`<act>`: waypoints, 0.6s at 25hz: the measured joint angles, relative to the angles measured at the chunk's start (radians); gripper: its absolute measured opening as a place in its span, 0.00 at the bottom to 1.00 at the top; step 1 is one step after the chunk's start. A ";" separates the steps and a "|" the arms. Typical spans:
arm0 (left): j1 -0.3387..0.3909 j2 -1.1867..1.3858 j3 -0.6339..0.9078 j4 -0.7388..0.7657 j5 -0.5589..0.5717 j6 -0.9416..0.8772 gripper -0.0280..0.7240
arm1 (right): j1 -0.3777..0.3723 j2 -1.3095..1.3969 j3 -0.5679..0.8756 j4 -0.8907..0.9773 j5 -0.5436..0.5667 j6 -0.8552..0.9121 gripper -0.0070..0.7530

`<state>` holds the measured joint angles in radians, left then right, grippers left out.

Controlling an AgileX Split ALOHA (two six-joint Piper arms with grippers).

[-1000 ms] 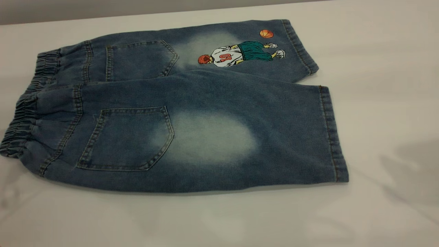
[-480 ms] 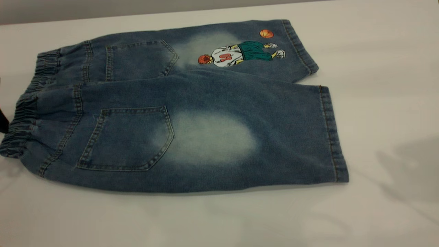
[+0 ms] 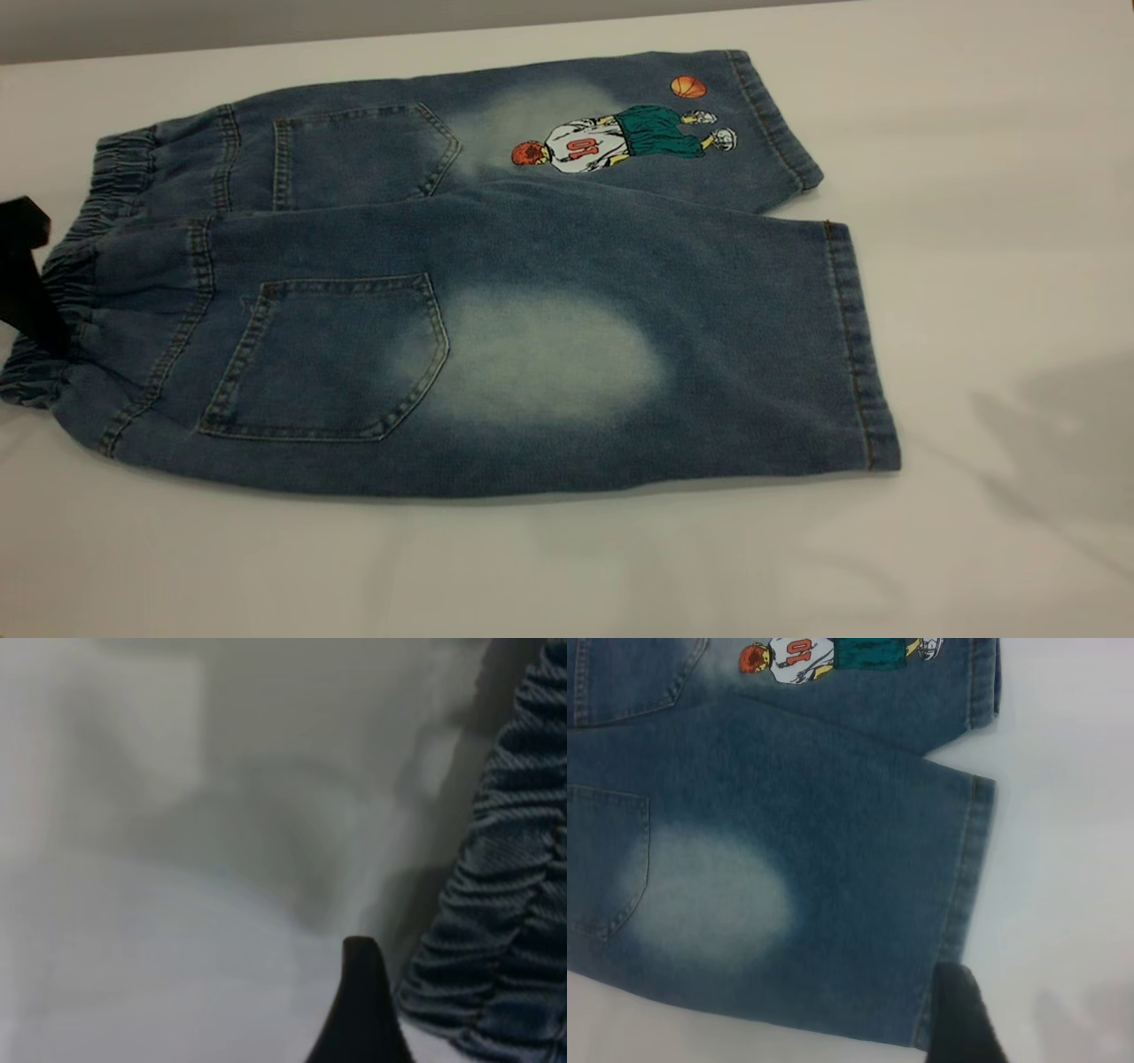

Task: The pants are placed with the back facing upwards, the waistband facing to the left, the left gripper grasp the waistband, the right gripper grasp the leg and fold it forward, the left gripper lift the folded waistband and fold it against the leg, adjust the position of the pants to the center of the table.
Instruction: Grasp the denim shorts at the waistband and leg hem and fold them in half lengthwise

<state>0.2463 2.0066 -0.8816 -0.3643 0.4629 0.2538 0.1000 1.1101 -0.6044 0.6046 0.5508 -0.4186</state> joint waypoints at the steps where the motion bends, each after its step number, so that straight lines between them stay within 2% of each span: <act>1: 0.000 0.008 -0.001 -0.017 0.000 0.021 0.70 | 0.000 0.000 0.000 0.000 0.000 0.000 0.47; 11: -0.001 0.082 -0.004 -0.065 -0.019 0.053 0.68 | 0.000 0.000 0.000 0.000 0.003 -0.001 0.47; 13: -0.001 0.088 -0.005 -0.065 -0.012 0.053 0.61 | 0.000 0.000 0.000 0.001 0.017 -0.001 0.47; 15: -0.001 0.089 -0.005 -0.069 0.000 0.053 0.48 | 0.000 0.002 0.000 0.016 0.031 -0.001 0.47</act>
<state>0.2455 2.0960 -0.8865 -0.4332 0.4630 0.3072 0.1000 1.1126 -0.6044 0.6204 0.5815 -0.4193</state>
